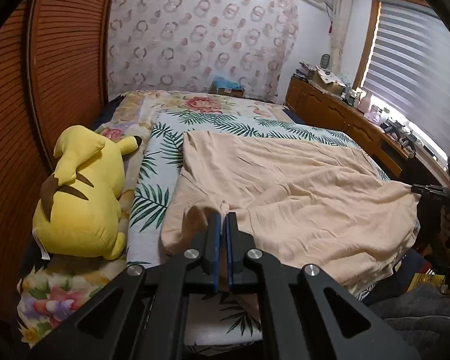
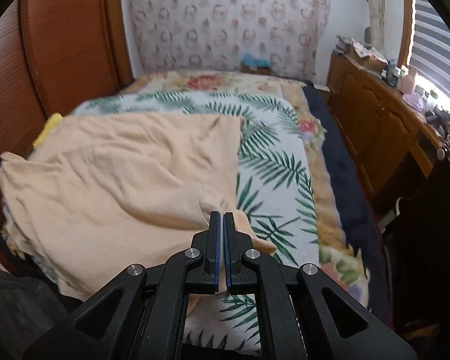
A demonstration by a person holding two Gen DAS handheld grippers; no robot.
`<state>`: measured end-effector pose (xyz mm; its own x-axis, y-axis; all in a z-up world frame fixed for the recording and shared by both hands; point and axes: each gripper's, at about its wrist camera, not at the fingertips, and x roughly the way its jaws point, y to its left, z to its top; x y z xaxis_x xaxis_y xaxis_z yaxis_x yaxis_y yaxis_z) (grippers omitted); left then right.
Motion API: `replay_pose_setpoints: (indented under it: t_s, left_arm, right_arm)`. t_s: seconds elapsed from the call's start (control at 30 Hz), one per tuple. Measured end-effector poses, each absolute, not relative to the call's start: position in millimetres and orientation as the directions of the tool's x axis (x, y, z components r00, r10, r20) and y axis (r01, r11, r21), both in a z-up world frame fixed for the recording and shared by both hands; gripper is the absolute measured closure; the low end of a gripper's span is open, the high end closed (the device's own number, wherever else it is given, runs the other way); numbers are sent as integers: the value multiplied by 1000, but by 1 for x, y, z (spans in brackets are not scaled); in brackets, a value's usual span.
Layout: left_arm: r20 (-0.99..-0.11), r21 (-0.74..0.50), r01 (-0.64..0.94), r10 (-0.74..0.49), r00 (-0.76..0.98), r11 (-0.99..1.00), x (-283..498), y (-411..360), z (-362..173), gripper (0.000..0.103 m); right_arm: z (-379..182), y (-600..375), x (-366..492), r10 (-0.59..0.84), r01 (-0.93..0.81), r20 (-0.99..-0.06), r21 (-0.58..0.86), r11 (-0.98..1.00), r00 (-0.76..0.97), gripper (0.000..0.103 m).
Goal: Fold small clothes
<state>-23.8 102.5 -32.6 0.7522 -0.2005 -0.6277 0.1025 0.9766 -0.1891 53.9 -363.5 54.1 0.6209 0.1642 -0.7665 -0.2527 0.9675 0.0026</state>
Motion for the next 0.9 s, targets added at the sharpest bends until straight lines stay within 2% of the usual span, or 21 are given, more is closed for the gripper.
replay_pose_setpoints:
  t_s: [0.03, 0.07, 0.13, 0.2, 0.27, 0.53, 0.9]
  left_arm:
    - [-627, -189, 108, -204, 752, 976, -22, 102, -32, 102]
    - [-626, -190, 114, -210, 751, 975, -18, 100, -31, 102]
    - [-622, -190, 128, -220, 751, 973, -11, 95, -27, 102]
    - [-611, -195, 142, -233, 756, 970, -5, 89, -20, 102]
    - [-599, -200, 155, -246, 762, 967, 0, 84, -14, 102]
    - [-560, -215, 177, -270, 784, 960, -4, 75, 10, 102]
    - [-658, -247, 57, -210, 724, 967, -21, 100, -42, 102]
  right_arm:
    - [52, -363, 55, 158, -251, -771, -3, 968, 617, 93]
    - [51, -361, 56, 146, -246, -772, -14, 969, 619, 76]
    - [52, -358, 58, 134, -239, -758, -30, 970, 639, 57]
    - [54, -354, 62, 142, -247, -746, -31, 969, 651, 55]
    - [55, -347, 67, 146, -251, -738, -32, 967, 658, 49]
    - [35, -312, 86, 220, -312, -726, 9, 950, 651, 48]
    - [8, -296, 107, 243, -314, -744, 47, 948, 623, 48]
